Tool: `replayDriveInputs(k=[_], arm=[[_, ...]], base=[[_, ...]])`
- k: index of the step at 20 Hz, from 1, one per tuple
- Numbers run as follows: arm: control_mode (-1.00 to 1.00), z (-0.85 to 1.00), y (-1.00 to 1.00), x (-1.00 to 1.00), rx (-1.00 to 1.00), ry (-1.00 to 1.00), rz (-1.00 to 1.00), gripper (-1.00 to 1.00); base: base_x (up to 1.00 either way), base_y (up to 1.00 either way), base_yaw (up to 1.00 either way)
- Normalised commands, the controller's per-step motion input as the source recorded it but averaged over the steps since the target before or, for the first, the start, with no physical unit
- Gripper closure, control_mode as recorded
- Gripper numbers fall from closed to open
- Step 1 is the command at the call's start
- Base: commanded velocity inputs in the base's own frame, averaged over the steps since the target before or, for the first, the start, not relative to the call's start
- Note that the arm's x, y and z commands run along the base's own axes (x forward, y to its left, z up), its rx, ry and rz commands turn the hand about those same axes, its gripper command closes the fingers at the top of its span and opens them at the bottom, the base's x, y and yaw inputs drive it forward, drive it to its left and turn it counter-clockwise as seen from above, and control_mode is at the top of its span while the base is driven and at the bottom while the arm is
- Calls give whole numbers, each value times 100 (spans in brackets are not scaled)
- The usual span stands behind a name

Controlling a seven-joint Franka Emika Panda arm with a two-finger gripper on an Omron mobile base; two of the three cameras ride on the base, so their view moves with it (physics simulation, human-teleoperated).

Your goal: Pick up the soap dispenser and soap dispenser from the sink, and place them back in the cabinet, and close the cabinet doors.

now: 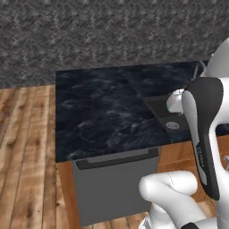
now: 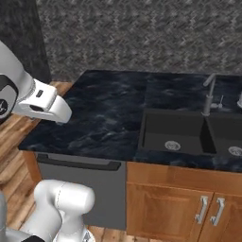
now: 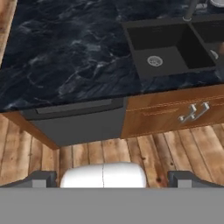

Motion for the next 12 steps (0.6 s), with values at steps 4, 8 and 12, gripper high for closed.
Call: replayDriveInputs(k=[4, 8, 12], arm=[[100, 0, 0, 0, 0, 0, 0, -100], [100, 0, 0, 0, 0, 0, 0, -100], [100, 0, 0, 0, 0, 0, 0, -100]], base=[[26, -33, 15], [35, -51, 6], [31, -72, 0]])
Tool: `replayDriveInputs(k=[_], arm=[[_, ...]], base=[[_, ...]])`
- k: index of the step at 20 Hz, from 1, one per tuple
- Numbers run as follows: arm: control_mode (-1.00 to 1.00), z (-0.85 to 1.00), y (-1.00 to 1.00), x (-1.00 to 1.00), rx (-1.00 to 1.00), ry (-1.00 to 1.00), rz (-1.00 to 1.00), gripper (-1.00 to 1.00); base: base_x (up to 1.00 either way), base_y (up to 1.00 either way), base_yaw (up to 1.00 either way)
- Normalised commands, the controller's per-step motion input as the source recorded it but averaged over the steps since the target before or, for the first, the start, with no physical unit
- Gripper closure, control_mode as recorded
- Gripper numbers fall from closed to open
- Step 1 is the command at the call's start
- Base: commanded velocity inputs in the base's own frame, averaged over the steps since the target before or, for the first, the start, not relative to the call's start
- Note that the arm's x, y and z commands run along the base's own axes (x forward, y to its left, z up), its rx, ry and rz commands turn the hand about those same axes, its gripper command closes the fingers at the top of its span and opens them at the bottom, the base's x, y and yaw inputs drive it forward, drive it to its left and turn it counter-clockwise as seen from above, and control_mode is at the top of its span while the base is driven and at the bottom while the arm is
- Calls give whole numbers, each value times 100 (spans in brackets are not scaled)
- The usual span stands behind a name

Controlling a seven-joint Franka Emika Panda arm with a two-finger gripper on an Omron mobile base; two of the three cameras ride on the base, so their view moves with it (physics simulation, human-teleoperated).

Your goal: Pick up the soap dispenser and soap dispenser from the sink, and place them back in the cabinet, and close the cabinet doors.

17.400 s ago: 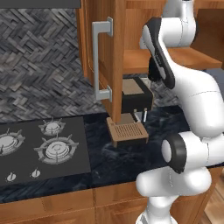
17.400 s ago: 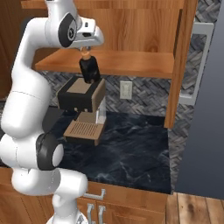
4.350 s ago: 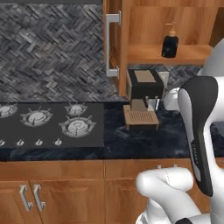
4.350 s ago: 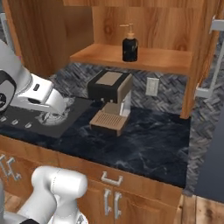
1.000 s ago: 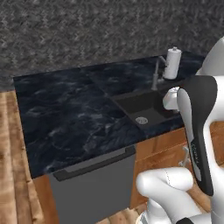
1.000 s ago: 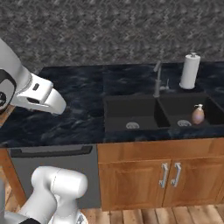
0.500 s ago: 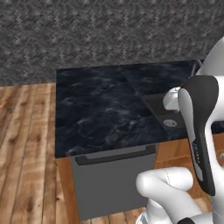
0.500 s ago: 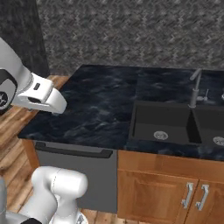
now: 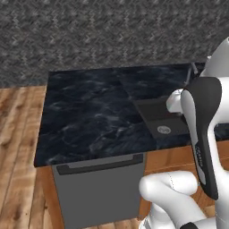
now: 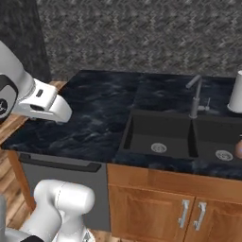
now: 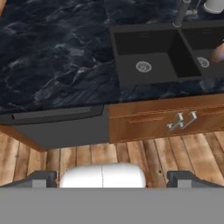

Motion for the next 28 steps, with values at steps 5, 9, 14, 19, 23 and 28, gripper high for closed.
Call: replayDriveInputs(k=[5, 9, 14, 19, 23, 28], arm=[[100, 0, 0, 0, 0, 0, 0, -100], [100, 0, 0, 0, 0, 0, 0, -100], [100, 0, 0, 0, 0, 0, 0, -100], [100, 0, 0, 0, 0, 0, 0, -100], [100, 0, 0, 0, 0, 0, 0, -100], [100, 0, 0, 0, 0, 0, 0, -100]], base=[[26, -75, 1], [26, -73, 0], [32, -71, 0], [38, -70, 0], [38, -69, 1], [36, -63, 6]])
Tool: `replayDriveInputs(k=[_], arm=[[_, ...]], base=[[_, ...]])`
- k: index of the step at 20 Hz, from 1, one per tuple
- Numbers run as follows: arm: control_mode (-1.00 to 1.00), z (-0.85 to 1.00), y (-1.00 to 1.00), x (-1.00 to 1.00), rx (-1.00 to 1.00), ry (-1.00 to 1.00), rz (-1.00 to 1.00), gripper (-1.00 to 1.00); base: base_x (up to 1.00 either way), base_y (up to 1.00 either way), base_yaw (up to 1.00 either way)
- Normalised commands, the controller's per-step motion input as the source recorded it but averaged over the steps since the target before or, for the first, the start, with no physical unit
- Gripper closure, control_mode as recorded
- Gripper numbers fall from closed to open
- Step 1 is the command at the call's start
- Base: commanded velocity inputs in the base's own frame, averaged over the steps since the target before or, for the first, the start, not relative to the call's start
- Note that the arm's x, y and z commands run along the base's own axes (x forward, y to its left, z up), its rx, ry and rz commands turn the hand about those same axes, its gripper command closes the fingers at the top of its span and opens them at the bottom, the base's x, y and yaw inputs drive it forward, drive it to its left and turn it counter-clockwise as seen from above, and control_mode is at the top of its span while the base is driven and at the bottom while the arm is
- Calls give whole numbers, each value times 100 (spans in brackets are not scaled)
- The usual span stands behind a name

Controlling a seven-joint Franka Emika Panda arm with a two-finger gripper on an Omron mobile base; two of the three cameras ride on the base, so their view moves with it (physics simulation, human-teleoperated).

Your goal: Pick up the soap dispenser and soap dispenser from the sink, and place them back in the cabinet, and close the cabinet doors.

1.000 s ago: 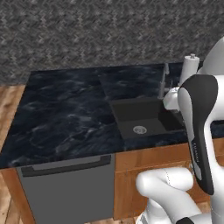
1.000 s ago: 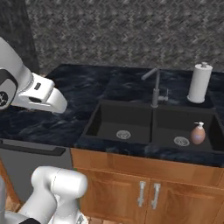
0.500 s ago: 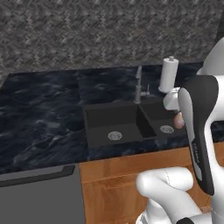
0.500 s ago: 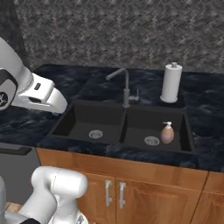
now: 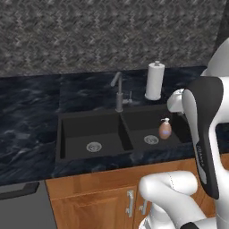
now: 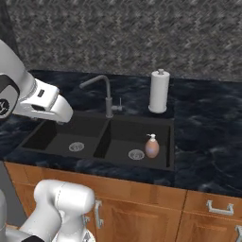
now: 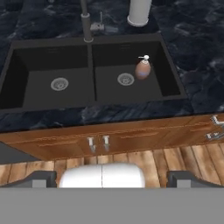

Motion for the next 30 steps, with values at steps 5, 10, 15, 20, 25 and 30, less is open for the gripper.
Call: replayDriveInputs(k=[5, 10, 15, 20, 25, 30], arm=[[100, 0, 0, 0, 0, 0, 0, -100], [100, 0, 0, 0, 0, 0, 0, -100], [100, 0, 0, 0, 0, 0, 0, -100], [100, 0, 0, 0, 0, 0, 0, -100], [100, 0, 0, 0, 0, 0, 0, -100], [100, 0, 0, 0, 0, 0, 0, -100]], base=[[22, -56, 2], [16, -37, -6], [27, -23, -21], [33, -38, -12], [48, -46, -1], [52, -38, 1]])
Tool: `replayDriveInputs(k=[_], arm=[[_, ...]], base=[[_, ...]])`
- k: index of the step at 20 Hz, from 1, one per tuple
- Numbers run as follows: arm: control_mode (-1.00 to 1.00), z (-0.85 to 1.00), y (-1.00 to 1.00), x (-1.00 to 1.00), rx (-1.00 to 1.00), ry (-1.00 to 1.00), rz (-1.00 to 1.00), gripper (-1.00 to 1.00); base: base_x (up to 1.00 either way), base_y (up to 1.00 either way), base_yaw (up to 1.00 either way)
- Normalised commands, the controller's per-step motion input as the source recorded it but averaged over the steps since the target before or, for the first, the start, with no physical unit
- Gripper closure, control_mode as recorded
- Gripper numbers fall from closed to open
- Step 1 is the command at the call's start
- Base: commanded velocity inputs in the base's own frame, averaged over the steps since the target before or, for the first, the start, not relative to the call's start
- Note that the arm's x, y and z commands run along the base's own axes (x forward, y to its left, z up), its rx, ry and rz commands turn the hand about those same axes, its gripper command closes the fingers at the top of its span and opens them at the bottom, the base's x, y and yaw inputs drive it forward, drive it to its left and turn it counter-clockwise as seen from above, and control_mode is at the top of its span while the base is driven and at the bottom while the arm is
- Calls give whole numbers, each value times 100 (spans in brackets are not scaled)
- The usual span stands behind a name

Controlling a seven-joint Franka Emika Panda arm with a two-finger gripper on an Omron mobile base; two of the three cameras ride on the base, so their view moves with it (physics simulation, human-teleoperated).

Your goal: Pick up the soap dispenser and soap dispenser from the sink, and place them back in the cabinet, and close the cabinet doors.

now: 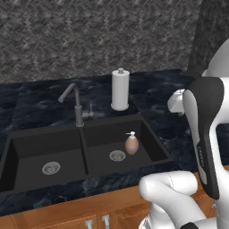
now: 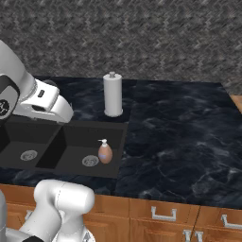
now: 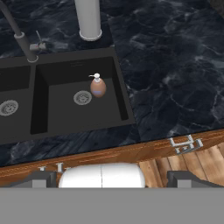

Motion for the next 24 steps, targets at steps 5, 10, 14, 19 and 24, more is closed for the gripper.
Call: replayDriveInputs(k=[5, 10, 14, 19, 24], arm=[[100, 0, 0, 0, 0, 0, 0, -100], [100, 0, 0, 0, 0, 0, 0, -100], [100, 0, 0, 0, 0, 0, 0, -100], [100, 0, 0, 0, 0, 0, 0, -100], [100, 0, 0, 0, 0, 0, 0, -100]], base=[[44, -25, 1], [21, -17, 7], [18, -19, 15], [18, -5, 10], [15, 0, 5]])
